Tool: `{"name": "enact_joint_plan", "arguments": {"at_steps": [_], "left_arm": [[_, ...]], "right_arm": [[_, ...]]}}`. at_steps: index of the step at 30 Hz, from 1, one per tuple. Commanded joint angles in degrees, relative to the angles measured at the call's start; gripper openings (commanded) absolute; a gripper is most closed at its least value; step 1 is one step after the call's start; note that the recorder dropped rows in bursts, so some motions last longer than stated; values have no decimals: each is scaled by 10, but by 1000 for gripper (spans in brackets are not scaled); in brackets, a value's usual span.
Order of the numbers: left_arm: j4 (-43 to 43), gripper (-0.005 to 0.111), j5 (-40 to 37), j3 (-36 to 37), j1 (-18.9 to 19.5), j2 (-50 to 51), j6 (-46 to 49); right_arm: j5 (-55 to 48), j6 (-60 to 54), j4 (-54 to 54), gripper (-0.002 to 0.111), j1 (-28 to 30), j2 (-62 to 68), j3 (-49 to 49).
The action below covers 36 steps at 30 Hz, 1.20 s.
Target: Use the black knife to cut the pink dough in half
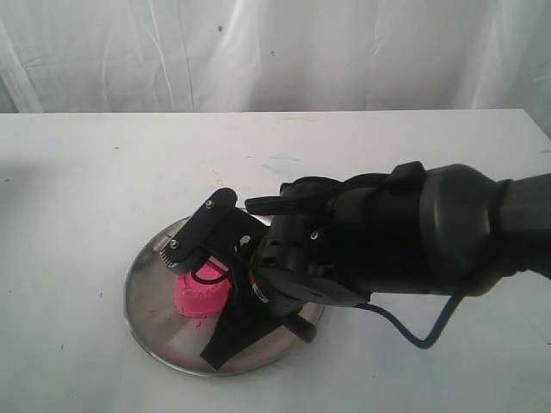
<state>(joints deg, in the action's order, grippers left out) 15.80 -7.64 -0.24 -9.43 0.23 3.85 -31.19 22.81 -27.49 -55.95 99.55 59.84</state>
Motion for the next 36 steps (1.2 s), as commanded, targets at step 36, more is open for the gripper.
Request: {"name": "enact_joint_plan", "arguments": {"at_steps": [36], "left_arm": [[298, 4, -134, -207, 0, 264, 225]], "right_arm": [[6, -31, 24, 2, 0, -1, 1]]}}
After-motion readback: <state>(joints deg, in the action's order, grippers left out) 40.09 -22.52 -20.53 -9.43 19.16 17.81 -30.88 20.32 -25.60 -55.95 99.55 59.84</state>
